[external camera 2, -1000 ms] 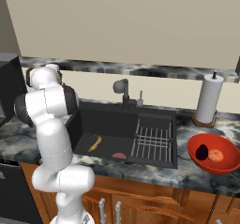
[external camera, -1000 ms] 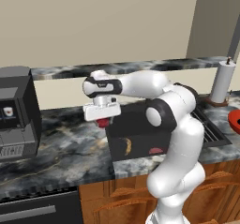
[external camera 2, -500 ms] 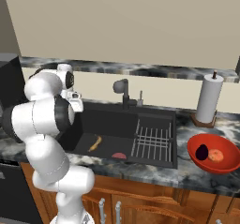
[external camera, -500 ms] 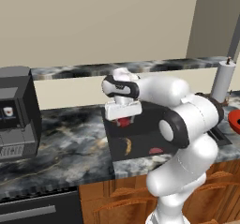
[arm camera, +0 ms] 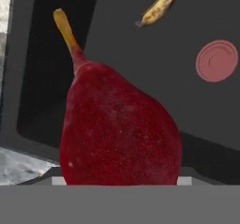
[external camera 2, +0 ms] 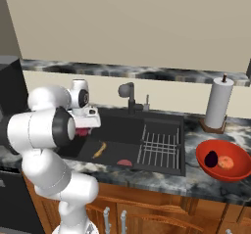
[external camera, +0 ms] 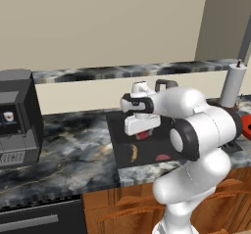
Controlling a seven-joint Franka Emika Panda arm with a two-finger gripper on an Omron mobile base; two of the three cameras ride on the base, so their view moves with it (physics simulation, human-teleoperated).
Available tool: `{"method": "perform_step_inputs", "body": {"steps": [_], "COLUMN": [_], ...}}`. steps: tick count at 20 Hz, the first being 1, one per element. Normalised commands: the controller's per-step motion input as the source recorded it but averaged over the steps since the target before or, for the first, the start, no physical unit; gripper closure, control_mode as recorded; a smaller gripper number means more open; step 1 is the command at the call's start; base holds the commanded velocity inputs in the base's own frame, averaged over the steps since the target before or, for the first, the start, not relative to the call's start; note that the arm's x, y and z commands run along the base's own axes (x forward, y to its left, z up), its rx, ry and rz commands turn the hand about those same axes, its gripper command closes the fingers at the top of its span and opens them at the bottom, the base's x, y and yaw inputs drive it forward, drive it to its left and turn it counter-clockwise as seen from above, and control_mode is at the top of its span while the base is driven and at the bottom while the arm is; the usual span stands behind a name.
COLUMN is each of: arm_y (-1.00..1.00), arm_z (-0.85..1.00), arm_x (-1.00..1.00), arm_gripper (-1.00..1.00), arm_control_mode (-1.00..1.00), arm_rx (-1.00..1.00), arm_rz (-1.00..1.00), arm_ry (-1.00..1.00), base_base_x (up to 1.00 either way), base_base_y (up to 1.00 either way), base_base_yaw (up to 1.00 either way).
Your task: There is a mixed pile of frozen fruits and vegetables on the counter. Locate all the frozen vegetables and place the items in a bowl on the counter. Take all the frozen fruits and defrost them in a running sink.
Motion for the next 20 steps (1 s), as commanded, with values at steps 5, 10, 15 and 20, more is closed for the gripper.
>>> {"method": "perform_step_inputs", "body": {"steps": [5, 10, 15, 20], "arm_y": [-0.25, -0.15, -0.3, -0.4], "arm_z": [-0.64, -0.64, -0.65, -0.67], "arm_x": [0.2, 0.2, 0.26, 0.35], "arm_gripper": [1.0, 1.0, 1.0, 1.0], "arm_control_mode": [-1.0, -1.0, -1.0, -1.0], "arm_rx": [0.0, 0.0, 0.1, 0.1], "arm_rz": [-0.01, -0.06, -0.11, -0.16], "arm_ry": [-0.23, -0.2, -0.01, 0.01], "base_base_x": [0.0, 0.0, 0.0, 0.0], "base_base_y": [0.0, 0.0, 0.0, 0.0], "base_base_yaw": [0.0, 0.0, 0.0, 0.0]}}
